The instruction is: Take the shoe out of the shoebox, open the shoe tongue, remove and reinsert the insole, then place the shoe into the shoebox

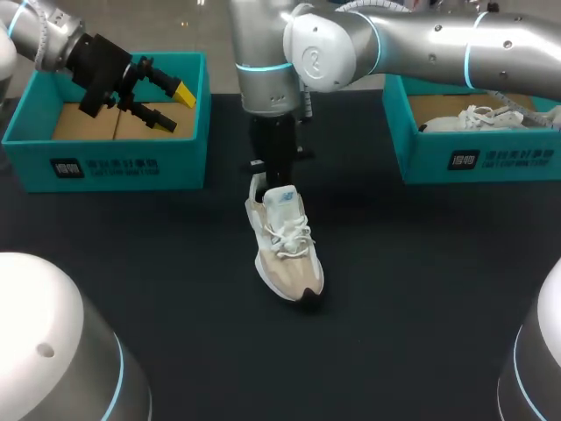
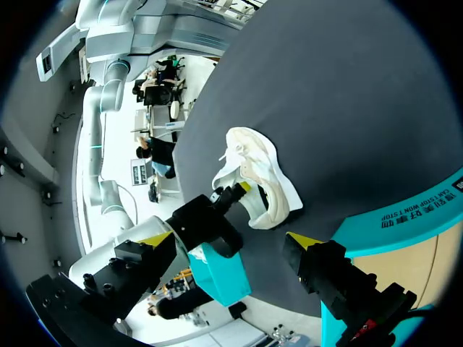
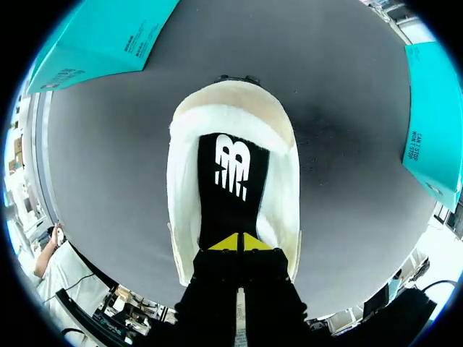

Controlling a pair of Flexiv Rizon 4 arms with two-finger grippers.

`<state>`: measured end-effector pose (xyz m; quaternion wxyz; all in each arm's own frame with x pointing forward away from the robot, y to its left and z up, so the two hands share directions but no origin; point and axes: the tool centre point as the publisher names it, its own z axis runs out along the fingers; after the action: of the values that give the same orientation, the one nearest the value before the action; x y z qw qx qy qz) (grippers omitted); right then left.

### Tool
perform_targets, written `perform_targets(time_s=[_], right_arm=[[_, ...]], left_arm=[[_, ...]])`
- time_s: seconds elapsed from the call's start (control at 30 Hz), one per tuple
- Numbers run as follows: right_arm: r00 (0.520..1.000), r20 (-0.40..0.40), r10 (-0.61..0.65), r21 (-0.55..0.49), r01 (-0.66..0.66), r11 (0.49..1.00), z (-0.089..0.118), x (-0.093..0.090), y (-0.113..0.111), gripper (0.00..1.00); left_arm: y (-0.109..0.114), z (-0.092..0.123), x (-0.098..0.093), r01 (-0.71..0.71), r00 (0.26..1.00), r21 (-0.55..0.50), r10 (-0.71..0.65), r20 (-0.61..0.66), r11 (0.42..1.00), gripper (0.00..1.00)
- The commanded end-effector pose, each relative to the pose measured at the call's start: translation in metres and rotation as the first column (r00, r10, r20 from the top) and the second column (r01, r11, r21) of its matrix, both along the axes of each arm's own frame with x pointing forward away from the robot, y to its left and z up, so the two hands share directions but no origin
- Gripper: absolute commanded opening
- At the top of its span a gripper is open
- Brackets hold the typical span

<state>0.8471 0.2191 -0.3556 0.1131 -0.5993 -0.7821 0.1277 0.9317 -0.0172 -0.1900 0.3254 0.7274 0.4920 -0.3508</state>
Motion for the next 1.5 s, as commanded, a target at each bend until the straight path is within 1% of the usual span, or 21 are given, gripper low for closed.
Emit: perform_targets(time_s=[0.03,0.13,0.17,0.2,0.67,0.93,1.2,1.5], right_arm=[[1.000,-0.007,-0.007,0.003,0.007,1.000,-0.004,0.001,0.000,0.18],[1.000,-0.008,-0.011,0.002,0.011,1.000,-0.004,0.000,0.000,0.44],[1.000,-0.009,-0.012,0.001,0.012,1.000,-0.003,0.000,0.001,0.59],[1.000,-0.009,-0.012,-0.001,0.012,1.000,-0.003,0.000,0.001,1.00],[1.000,-0.014,0.002,-0.011,-0.003,1.000,0.001,-0.001,0.009,1.00],[0.999,-0.038,-0.007,-0.025,0.006,1.000,0.001,-0.001,0.011,1.00],[0.999,-0.037,-0.025,-0.049,0.023,0.999,0.010,-0.002,0.009,1.00],[0.998,0.021,-0.055,-0.031,0.056,0.998,0.027,0.002,0.007,1.00]], left_arm=[[0.000,0.000,0.000,0.001,1.000,0.003,-0.001,0.001,1.000,1.00],[0.000,0.000,0.000,0.001,1.000,0.003,-0.001,0.001,1.000,1.00],[0.000,0.000,0.000,0.001,1.000,0.003,-0.001,0.001,1.000,1.00],[0.000,0.000,0.000,0.001,1.000,0.003,-0.001,0.001,1.000,1.00],[0.000,0.000,0.000,0.001,1.000,0.003,-0.001,0.001,1.000,1.00],[0.000,0.000,0.000,0.001,1.000,0.003,-0.001,0.001,1.000,1.00],[0.000,0.000,0.000,0.001,1.000,0.003,-0.001,0.001,1.000,1.00],[0.000,0.000,0.000,0.001,1.000,0.003,-0.001,0.001,1.000,1.00]])
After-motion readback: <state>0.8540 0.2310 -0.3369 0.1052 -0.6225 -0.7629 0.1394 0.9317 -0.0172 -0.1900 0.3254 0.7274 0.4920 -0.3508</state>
